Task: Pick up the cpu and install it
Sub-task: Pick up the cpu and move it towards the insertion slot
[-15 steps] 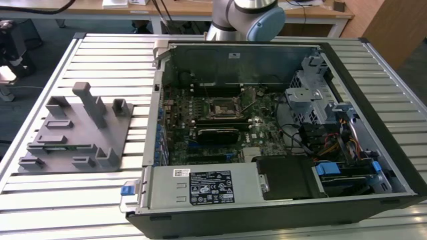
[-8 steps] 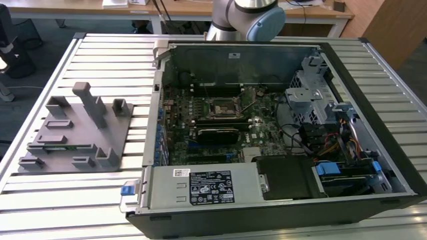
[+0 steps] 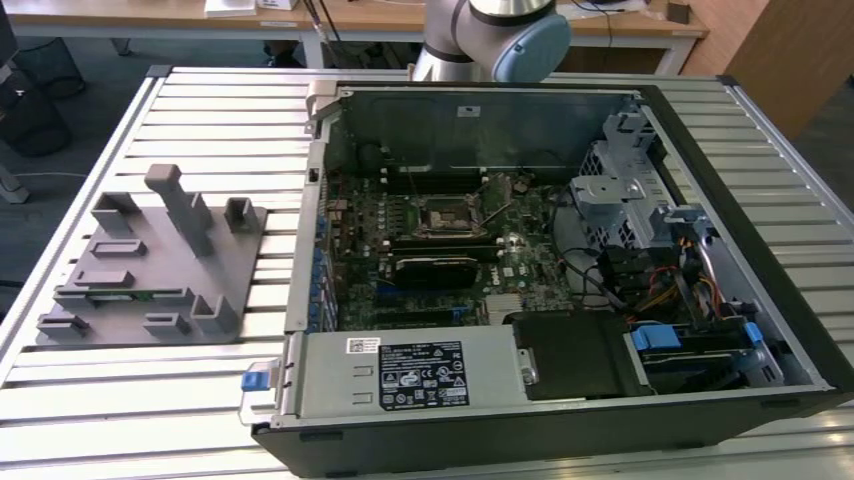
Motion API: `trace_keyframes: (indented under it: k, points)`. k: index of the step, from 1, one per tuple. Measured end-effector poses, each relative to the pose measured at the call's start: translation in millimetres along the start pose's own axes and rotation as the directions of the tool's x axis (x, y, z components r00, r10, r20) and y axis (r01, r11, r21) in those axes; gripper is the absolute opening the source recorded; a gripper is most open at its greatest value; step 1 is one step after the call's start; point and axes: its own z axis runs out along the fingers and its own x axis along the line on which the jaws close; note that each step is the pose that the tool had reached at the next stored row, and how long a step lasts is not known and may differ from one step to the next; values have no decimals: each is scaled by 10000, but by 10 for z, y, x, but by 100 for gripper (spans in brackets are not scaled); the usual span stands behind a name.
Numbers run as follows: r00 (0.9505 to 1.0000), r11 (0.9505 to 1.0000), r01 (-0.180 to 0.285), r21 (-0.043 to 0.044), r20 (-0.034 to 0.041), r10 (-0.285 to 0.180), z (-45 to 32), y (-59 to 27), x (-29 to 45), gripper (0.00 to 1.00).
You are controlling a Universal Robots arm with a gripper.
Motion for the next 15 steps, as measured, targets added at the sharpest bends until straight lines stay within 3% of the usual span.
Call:
trace_keyframes:
  k: [5, 15]
  points:
    - [10000, 10000, -1, 2, 6, 1, -2, 1, -6, 53]
    - [10000, 10000, 0, 1, 8, 0, 1, 3, -222, 53]
